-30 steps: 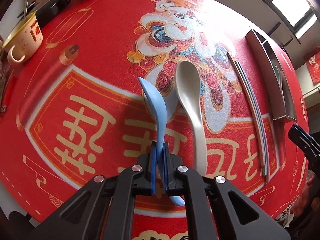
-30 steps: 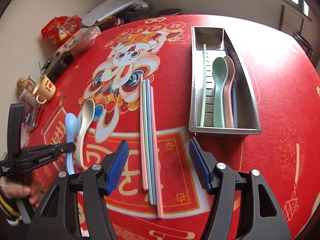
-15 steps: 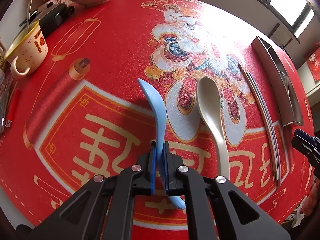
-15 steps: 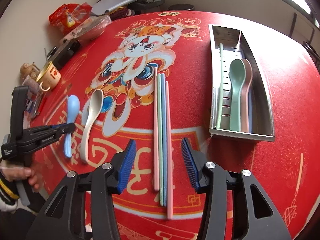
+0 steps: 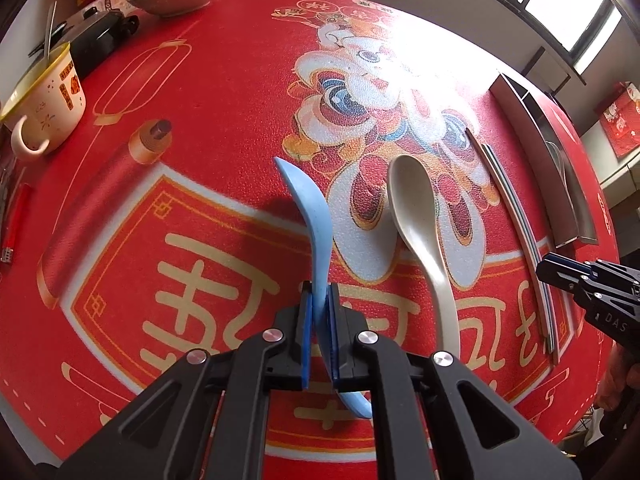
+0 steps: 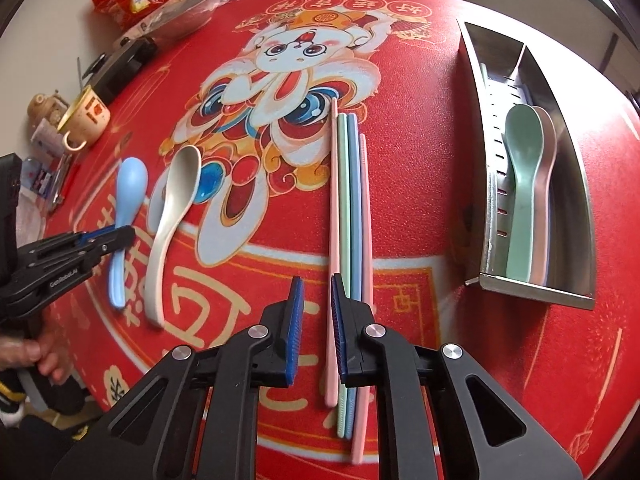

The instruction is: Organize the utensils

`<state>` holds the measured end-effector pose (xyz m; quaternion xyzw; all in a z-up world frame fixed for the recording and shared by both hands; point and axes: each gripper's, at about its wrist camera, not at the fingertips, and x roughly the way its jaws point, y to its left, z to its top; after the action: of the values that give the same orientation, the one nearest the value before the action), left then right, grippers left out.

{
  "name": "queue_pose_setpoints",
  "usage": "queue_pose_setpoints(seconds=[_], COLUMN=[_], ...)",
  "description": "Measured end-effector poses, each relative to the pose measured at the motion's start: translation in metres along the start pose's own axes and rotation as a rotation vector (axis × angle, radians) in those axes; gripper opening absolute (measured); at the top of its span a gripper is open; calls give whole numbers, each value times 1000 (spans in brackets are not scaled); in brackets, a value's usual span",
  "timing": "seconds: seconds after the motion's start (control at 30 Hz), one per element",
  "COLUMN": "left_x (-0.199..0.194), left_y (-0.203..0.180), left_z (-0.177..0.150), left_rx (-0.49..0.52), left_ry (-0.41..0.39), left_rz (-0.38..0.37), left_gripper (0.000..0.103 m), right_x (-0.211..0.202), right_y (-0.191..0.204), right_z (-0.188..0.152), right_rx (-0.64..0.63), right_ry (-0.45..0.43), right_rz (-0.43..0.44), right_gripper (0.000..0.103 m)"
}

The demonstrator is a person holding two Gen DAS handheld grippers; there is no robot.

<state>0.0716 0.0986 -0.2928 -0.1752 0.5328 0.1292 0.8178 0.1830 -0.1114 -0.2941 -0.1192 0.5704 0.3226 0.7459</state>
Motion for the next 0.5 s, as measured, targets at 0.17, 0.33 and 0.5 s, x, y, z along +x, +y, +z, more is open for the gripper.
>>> queue_pose_setpoints(seconds=[0.17,0.33,0.5], left_x=[0,0,-1], left_y=[2,1,0], left_z=[0,-1,-1], left_rx=[-3,2,2], left_ry=[0,0,0], left_rz=[-14,-11,-10], left_gripper=[7,7,7], right_x=[7,15,20], right_y=[1,4,6], right_z=[4,9,19], right_rx=[-8,-21,-35], right_ry=[6,12,3], right_rz=[-9,-21,-28], right_gripper=[13,12,12])
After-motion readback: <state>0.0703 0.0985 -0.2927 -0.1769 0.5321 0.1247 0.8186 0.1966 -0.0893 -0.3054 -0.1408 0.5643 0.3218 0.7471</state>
